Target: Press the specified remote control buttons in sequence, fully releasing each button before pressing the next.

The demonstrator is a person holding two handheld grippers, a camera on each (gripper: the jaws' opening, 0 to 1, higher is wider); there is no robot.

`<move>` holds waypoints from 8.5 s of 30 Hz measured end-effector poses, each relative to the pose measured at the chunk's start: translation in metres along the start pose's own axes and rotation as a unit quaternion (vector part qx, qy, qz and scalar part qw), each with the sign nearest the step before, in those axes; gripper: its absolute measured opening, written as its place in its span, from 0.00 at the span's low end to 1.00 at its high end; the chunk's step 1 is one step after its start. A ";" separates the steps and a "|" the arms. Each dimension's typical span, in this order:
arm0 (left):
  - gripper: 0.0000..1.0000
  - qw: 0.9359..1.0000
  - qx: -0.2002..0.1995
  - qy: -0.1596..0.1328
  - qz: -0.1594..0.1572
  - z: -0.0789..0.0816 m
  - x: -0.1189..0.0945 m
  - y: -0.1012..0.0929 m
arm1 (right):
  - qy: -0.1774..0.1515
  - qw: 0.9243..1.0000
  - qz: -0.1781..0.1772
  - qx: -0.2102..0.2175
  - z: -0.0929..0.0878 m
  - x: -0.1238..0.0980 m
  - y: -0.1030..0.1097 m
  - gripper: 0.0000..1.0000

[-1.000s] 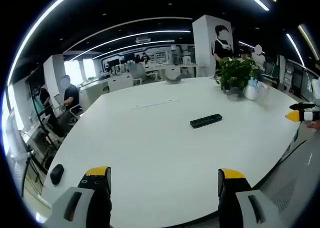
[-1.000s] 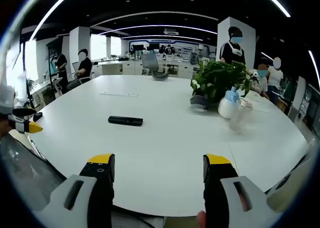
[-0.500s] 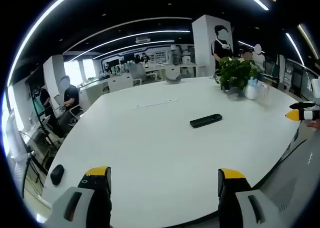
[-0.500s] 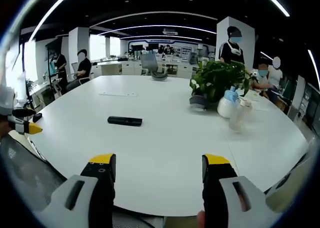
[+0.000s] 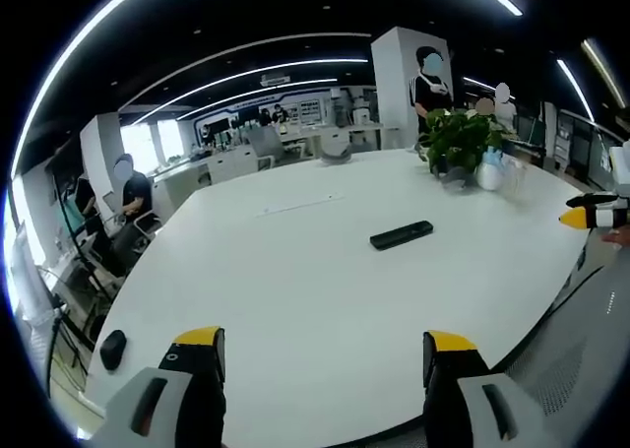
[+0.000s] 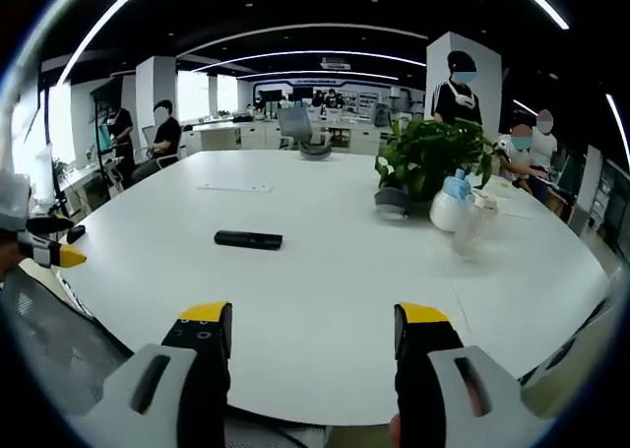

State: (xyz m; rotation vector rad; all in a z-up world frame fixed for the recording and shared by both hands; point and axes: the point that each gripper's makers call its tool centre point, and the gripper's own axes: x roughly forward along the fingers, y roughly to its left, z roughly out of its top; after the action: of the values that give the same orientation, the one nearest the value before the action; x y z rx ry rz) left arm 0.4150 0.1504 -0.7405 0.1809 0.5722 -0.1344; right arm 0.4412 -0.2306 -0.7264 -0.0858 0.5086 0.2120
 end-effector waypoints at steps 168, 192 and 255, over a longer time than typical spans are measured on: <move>0.49 0.864 0.384 0.122 -0.302 0.111 0.231 -0.112 | 0.081 0.991 -0.079 -0.064 -0.022 0.001 -0.023 0.67; 0.48 0.862 0.379 0.131 -0.309 0.111 0.234 -0.111 | 0.129 0.980 -0.089 -0.127 -0.039 0.001 -0.034 0.60; 0.27 0.814 0.409 0.192 -0.366 0.054 0.291 -0.141 | 0.138 0.977 -0.092 -0.134 -0.041 0.003 -0.039 0.49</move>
State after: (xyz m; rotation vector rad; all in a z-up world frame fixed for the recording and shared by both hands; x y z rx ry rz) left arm 0.6608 -0.0203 -0.8739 0.8407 0.9449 -1.1314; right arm 0.4328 -0.2732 -0.7628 -0.4291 0.7420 0.0870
